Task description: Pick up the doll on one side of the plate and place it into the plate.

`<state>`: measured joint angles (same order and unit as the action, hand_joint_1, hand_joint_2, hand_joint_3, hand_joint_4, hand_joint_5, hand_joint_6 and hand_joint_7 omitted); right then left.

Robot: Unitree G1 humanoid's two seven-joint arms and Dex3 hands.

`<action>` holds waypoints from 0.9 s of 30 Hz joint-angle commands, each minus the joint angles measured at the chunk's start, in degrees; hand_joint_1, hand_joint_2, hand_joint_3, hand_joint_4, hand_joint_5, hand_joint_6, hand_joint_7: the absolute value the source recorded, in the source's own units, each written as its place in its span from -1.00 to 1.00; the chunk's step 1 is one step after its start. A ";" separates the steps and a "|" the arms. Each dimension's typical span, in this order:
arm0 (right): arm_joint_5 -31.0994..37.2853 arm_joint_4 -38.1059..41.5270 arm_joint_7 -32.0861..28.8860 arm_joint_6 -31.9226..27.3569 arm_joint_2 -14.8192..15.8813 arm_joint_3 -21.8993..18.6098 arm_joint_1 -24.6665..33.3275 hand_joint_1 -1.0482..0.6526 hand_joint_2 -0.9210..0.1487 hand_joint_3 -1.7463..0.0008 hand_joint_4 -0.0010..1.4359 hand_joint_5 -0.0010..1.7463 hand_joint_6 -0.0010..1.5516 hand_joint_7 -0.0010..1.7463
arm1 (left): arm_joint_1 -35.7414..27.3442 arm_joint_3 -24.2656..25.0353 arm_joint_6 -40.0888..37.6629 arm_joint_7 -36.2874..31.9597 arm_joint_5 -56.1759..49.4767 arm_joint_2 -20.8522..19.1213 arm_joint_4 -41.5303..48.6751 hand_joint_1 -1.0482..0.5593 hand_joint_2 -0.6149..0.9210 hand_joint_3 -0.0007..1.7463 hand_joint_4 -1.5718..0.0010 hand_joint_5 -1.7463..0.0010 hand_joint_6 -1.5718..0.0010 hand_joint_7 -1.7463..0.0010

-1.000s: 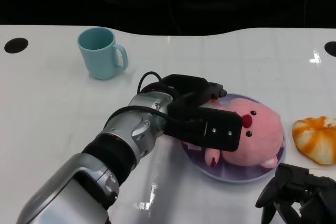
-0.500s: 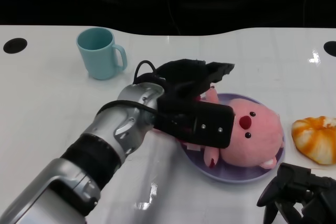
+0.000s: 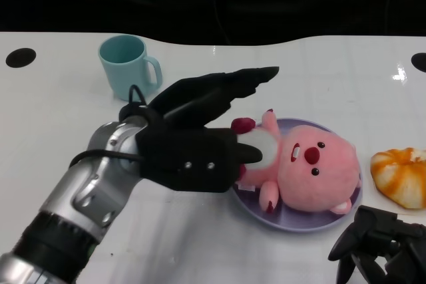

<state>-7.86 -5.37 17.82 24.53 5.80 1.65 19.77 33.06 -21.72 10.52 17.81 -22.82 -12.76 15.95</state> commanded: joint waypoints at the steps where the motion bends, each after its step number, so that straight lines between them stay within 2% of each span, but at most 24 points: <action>1: -0.82 -0.58 0.07 -0.32 0.70 -0.70 0.31 -0.62 -0.97 0.43 0.14 0.79 0.02 0.41 | -5.15 4.25 3.60 1.67 6.51 -2.12 -3.69 -0.76 1.00 -0.56 0.72 0.81 0.69 0.87; 5: -1.04 -0.66 0.19 -0.39 0.86 -0.79 0.34 -0.64 -0.97 0.44 0.14 0.79 0.02 0.42 | -9.85 7.96 9.22 1.73 12.79 -2.46 -4.40 -0.66 1.00 -0.62 0.62 0.66 0.56 0.86; 7: -1.05 -0.58 0.22 -0.26 0.92 -0.85 0.34 -0.64 -0.97 0.44 0.14 0.79 0.02 0.42 | -11.46 9.33 11.06 1.86 15.46 -1.95 -4.13 -0.61 1.00 -0.66 0.60 0.51 0.46 0.87; 9: -1.05 -0.46 0.19 -0.15 0.94 -0.90 0.38 -0.64 -0.97 0.44 0.13 0.80 0.02 0.43 | -13.45 10.94 12.93 2.14 18.92 -1.08 -3.99 -0.52 1.00 -0.71 0.64 0.27 0.38 0.88; 10: -1.18 -0.38 0.30 -0.12 0.98 -0.91 0.37 -0.64 -0.97 0.43 0.12 0.80 0.02 0.43 | -14.45 11.65 13.07 2.27 20.67 -0.62 -4.38 -0.41 1.00 -0.75 0.64 0.14 0.32 0.87; 12: -1.35 -0.32 0.51 -0.12 1.11 -0.96 0.37 -0.64 -0.97 0.43 0.12 0.80 0.02 0.44 | -16.57 13.14 12.68 2.45 24.34 0.57 -5.89 -0.28 0.99 -0.81 0.62 0.03 0.26 0.86; 13: -1.39 -0.36 0.53 -0.22 1.14 -0.97 0.40 -0.64 -0.98 0.44 0.12 0.80 0.02 0.44 | -17.51 13.83 12.75 2.71 26.34 1.19 -6.52 -0.12 0.95 -0.80 0.58 -0.04 0.19 0.83; 14: -1.45 -0.43 0.55 -0.34 1.15 -1.00 0.44 -0.65 -0.98 0.44 0.12 0.80 0.02 0.44 | -18.21 14.35 12.85 3.02 27.89 1.66 -6.99 -0.05 0.83 -0.62 0.56 -0.07 0.16 0.83; 16: -1.80 -0.50 0.72 -0.44 1.08 -1.02 0.47 -0.65 -0.98 0.45 0.12 0.80 0.02 0.44 | -20.11 15.43 13.01 3.29 30.45 2.53 -8.39 0.06 0.43 0.06 0.49 -0.10 0.07 0.81; 18: -1.97 -0.67 0.89 -0.48 1.08 -1.02 0.54 -0.65 -0.99 0.45 0.12 0.80 0.02 0.44 | -22.23 16.26 12.09 2.98 32.33 3.37 -10.34 0.11 0.24 0.40 0.39 -0.14 -0.02 0.73; 19: -1.96 -0.77 0.97 -0.47 1.13 -1.02 0.60 -0.65 -0.99 0.45 0.12 0.80 0.02 0.44 | -23.51 16.66 10.99 2.80 33.30 3.80 -11.61 0.16 0.17 0.58 0.32 -0.27 -0.05 0.53; 20: -1.97 -0.88 1.02 -0.50 1.18 -1.03 0.68 -0.65 -1.00 0.45 0.12 0.80 0.01 0.44 | -24.47 16.94 10.03 2.76 34.13 4.13 -12.62 0.19 0.14 0.66 0.29 -0.38 -0.02 0.30; 21: -1.97 -1.01 1.02 -0.62 1.21 -1.04 0.76 -0.65 -1.00 0.46 0.12 0.80 0.01 0.44 | -25.54 17.30 8.83 2.77 35.36 4.61 -13.68 0.21 0.15 0.68 0.26 -0.45 0.00 0.14; 22: -1.96 -1.03 1.02 -0.66 1.22 -1.06 0.79 -0.65 -1.00 0.46 0.12 0.80 0.01 0.44 | -26.52 17.62 7.69 2.98 36.64 4.95 -14.59 0.22 0.24 0.60 0.22 -0.56 0.01 -0.08; 23: -1.97 -1.10 1.01 -0.71 1.23 -1.07 0.84 -0.65 -1.00 0.46 0.12 0.80 0.01 0.44 | -27.51 17.92 6.17 3.34 38.30 5.23 -15.68 0.23 0.29 0.56 0.21 -0.63 0.03 -0.22; 25: -1.97 -1.30 0.93 -0.90 1.22 -1.08 0.97 -0.65 -1.00 0.47 0.11 0.80 0.01 0.44 | -29.58 18.46 3.83 4.27 41.00 5.45 -17.70 0.24 0.41 0.49 0.12 -0.74 0.05 -0.42; 27: -1.94 -1.52 0.86 -1.07 1.21 -1.08 1.06 -0.65 -1.00 0.47 0.11 0.80 0.01 0.44 | -31.02 18.73 2.00 4.82 42.24 5.29 -19.30 0.24 0.45 0.48 0.08 -0.79 0.07 -0.51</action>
<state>-9.44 -6.02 18.74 23.76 6.39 1.04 20.56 3.07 -3.73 13.83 21.88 18.50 -6.97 -1.69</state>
